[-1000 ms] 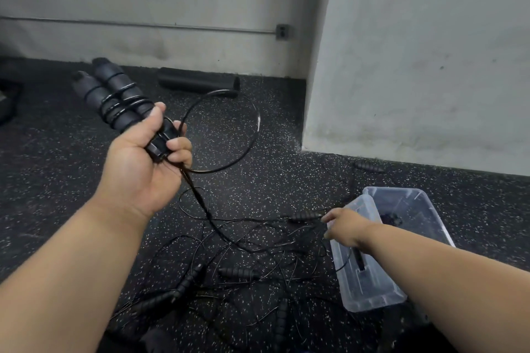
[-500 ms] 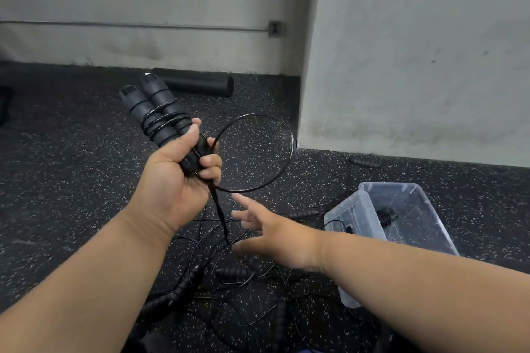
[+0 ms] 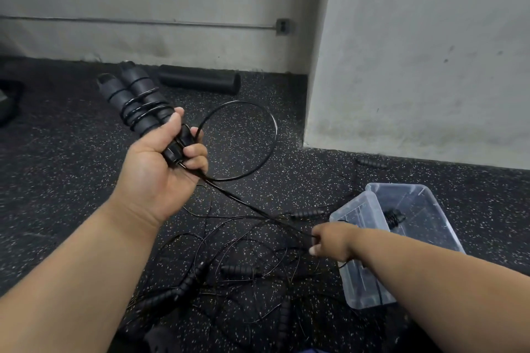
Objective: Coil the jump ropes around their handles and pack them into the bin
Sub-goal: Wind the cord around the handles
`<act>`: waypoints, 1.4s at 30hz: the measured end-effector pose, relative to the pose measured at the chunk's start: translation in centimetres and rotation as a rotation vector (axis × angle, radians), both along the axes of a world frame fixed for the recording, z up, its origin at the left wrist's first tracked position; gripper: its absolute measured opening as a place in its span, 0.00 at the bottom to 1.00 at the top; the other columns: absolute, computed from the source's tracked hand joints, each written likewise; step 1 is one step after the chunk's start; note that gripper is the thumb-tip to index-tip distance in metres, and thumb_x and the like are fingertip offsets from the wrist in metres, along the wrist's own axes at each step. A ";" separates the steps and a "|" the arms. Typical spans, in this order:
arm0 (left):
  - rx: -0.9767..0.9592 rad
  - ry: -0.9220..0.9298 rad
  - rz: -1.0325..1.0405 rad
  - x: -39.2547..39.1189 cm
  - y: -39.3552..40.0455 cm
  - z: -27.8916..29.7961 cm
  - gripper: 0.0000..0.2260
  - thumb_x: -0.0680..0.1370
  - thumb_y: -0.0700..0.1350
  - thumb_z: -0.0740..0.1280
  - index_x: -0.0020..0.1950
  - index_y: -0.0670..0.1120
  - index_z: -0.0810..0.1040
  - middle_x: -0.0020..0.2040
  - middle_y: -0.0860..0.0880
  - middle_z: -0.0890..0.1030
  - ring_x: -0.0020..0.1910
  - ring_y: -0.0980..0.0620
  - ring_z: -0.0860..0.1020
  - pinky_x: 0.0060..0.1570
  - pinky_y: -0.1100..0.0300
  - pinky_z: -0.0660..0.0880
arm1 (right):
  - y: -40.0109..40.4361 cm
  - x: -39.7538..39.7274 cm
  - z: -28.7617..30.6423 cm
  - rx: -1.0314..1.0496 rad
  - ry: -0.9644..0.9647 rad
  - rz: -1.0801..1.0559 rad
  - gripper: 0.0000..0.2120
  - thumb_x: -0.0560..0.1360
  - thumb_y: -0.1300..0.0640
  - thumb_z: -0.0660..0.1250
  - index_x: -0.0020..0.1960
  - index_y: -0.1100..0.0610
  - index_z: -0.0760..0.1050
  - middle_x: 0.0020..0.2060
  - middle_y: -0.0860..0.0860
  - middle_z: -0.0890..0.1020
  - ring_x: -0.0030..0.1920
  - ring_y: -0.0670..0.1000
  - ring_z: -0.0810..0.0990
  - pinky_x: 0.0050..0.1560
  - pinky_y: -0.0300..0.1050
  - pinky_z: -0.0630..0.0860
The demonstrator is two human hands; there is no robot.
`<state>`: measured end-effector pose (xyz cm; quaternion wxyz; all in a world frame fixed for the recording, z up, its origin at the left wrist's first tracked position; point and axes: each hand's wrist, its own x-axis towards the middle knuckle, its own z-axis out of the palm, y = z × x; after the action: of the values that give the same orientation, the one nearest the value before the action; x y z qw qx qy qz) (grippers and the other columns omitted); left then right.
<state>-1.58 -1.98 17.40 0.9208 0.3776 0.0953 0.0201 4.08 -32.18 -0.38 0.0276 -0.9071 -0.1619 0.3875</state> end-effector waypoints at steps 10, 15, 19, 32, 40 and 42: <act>-0.036 -0.040 0.071 0.2 1.5 1.2 0.09 0.79 0.47 0.70 0.58 0.53 0.77 0.47 0.48 0.76 0.35 0.57 0.69 0.32 0.68 0.66 | -2.3 0.0 -1.0 -0.450 -0.020 0.147 0.18 0.81 0.54 0.65 0.70 0.57 0.76 0.68 0.55 0.79 0.67 0.59 0.79 0.65 0.53 0.77; -0.032 -0.019 0.011 0.1 -0.4 0.7 0.13 0.78 0.47 0.70 0.62 0.53 0.76 0.47 0.48 0.76 0.35 0.57 0.69 0.32 0.67 0.68 | 1.1 -1.4 0.7 -0.023 0.019 0.043 0.32 0.78 0.45 0.72 0.78 0.52 0.67 0.69 0.53 0.79 0.65 0.55 0.80 0.65 0.47 0.75; -0.041 0.020 -0.091 -0.4 -3.0 -0.3 0.12 0.78 0.45 0.70 0.61 0.52 0.78 0.48 0.46 0.76 0.35 0.56 0.70 0.32 0.67 0.69 | 4.9 -3.2 3.5 0.603 0.074 -0.130 0.40 0.75 0.39 0.74 0.80 0.36 0.57 0.75 0.46 0.71 0.68 0.50 0.77 0.66 0.44 0.75; 0.120 0.094 -0.040 -0.3 -4.1 -1.8 0.10 0.75 0.44 0.70 0.56 0.53 0.81 0.44 0.47 0.78 0.36 0.52 0.75 0.41 0.59 0.73 | 5.7 -2.3 6.4 0.799 0.096 -0.143 0.12 0.86 0.44 0.60 0.51 0.52 0.74 0.49 0.47 0.88 0.37 0.42 0.80 0.42 0.41 0.75; 0.109 0.038 0.007 -0.1 -3.6 -1.1 0.08 0.75 0.45 0.70 0.52 0.53 0.86 0.45 0.47 0.78 0.37 0.52 0.75 0.42 0.58 0.74 | 2.2 -1.1 1.6 0.435 0.036 0.034 0.19 0.87 0.40 0.52 0.55 0.51 0.76 0.47 0.50 0.80 0.46 0.49 0.78 0.56 0.49 0.76; 0.073 0.011 0.029 0.2 -2.6 -0.7 0.10 0.76 0.45 0.70 0.57 0.52 0.83 0.47 0.46 0.77 0.37 0.52 0.75 0.41 0.59 0.75 | 0.8 -1.2 -0.4 0.254 0.068 0.071 0.19 0.88 0.44 0.52 0.62 0.53 0.77 0.58 0.55 0.81 0.57 0.55 0.80 0.61 0.50 0.74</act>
<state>-1.40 -4.57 16.73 0.9055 0.4097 0.1049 0.0348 2.90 -31.35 -0.77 0.1341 -0.8763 -0.2407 0.3953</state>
